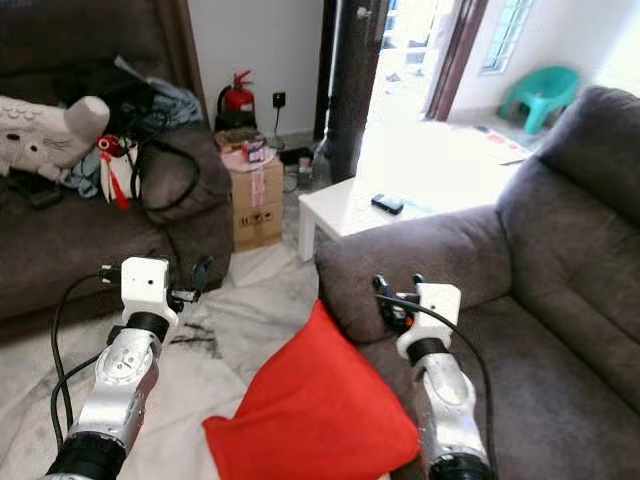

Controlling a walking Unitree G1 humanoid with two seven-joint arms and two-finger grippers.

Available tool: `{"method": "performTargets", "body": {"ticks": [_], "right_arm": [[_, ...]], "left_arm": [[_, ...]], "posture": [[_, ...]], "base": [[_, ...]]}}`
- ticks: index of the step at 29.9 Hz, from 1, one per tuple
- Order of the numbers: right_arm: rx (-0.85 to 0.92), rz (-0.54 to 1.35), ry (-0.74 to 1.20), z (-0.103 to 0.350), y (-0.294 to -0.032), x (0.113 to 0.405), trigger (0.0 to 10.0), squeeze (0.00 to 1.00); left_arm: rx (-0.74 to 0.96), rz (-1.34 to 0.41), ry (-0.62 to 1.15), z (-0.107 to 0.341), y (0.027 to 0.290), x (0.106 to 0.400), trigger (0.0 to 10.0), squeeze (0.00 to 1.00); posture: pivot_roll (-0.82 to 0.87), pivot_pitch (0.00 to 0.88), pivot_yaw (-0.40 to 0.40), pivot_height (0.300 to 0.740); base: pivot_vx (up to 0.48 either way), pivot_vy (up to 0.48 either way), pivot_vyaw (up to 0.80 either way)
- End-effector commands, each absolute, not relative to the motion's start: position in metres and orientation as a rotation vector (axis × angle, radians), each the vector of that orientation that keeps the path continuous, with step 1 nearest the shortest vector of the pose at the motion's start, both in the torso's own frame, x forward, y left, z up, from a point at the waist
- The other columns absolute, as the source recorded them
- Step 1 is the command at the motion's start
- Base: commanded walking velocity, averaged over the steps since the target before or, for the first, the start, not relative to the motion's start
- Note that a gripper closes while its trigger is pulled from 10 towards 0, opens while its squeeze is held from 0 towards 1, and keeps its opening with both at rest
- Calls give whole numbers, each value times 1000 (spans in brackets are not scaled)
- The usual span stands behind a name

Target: Move the pillow to the sofa from floor

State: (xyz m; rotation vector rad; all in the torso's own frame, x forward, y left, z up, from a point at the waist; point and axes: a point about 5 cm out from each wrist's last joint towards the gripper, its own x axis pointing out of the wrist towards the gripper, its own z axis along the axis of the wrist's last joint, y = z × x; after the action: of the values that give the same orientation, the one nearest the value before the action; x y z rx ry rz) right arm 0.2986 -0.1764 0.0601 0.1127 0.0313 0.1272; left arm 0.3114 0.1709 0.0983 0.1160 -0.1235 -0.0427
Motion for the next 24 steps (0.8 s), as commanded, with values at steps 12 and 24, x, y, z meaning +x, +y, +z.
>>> {"method": "performTargets", "body": {"ticks": [12, 24], "right_arm": [[124, 91, 48, 55, -184, 296, 10000, 0], [150, 79, 34, 59, -182, 299, 10000, 0]], "left_arm": [[110, -85, -79, 90, 166, 310, 10000, 0], [146, -1, -120, 98, 178, 312, 10000, 0]], "posture": [[3, 0, -63, 732], [0, 0, -56, 732]], "base": [[0, 0, 0], [0, 0, 0]]}}
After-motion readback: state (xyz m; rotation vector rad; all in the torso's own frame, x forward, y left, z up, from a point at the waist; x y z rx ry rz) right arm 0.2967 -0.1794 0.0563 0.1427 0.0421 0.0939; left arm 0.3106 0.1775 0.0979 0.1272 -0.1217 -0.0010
